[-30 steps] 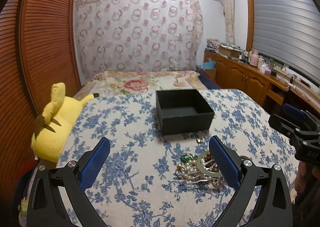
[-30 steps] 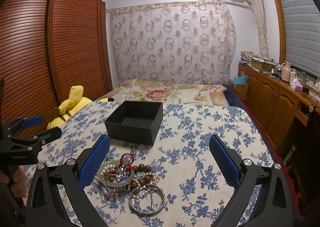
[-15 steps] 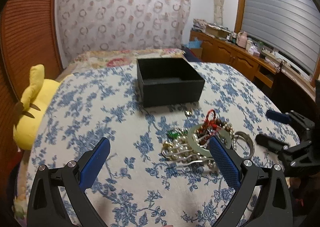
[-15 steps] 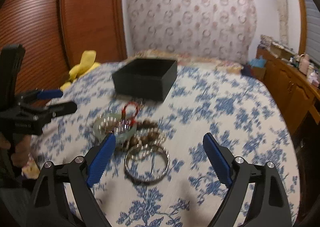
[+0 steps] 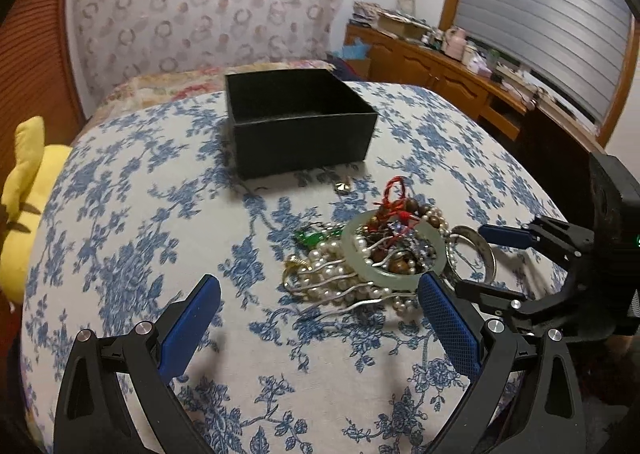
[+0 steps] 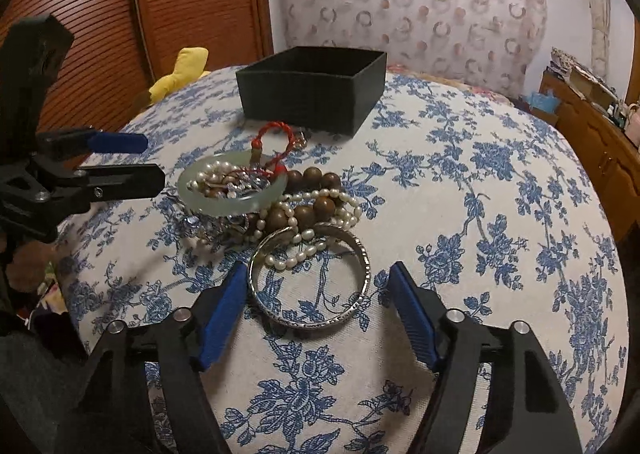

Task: Organize jewelry
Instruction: 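Grasp the silver cuff bracelet with the right tool while the left tool grasps the jade bangle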

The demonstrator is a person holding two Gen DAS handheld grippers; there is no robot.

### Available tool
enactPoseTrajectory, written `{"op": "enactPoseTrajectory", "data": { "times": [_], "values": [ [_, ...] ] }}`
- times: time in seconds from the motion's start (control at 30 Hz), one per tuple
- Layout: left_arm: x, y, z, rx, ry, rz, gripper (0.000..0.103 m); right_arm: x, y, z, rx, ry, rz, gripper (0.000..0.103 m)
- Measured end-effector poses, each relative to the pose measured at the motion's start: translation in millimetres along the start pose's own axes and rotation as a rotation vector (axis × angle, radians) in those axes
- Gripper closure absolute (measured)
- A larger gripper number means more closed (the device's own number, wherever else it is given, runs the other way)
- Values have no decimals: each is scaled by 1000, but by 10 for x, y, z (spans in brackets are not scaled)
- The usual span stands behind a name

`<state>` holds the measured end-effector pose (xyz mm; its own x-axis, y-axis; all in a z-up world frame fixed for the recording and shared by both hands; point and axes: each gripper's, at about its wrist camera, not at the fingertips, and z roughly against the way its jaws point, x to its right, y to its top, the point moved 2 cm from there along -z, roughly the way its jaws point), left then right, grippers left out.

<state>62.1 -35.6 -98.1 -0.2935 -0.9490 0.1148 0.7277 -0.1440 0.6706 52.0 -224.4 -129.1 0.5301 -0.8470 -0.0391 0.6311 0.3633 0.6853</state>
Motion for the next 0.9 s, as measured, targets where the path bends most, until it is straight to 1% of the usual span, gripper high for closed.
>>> {"op": "enactPoseTrajectory", "data": {
  "times": [0.03,0.13,0.3,0.33,0.37,0.47,0.67,0.8,0.9],
  "values": [
    [12,20,-11,-6,-5,-9,8,-6,3,1,1,-10,7,40],
    [64,75,-38,-25,-21,-36,8,42,-16,33,2,-12,2,40],
    [169,178,-89,-42,-82,-60,8,192,-38,132,17,-35,-30,40],
    [193,195,-119,-49,-91,-64,8,222,-38,147,18,-41,-34,40],
    [213,206,-152,-58,-94,-68,11,239,-39,156,20,-43,-36,40],
    [287,221,-267,-90,-98,-84,16,288,-36,177,24,-53,-42,40],
    [402,243,-407,-122,-106,-114,17,308,-26,169,23,-55,-41,40],
    [415,285,-475,-132,-84,-129,17,312,-19,169,26,-56,-40,40],
    [433,315,-511,-139,-73,-144,20,317,-5,180,26,-60,-35,40]
  ]
}}
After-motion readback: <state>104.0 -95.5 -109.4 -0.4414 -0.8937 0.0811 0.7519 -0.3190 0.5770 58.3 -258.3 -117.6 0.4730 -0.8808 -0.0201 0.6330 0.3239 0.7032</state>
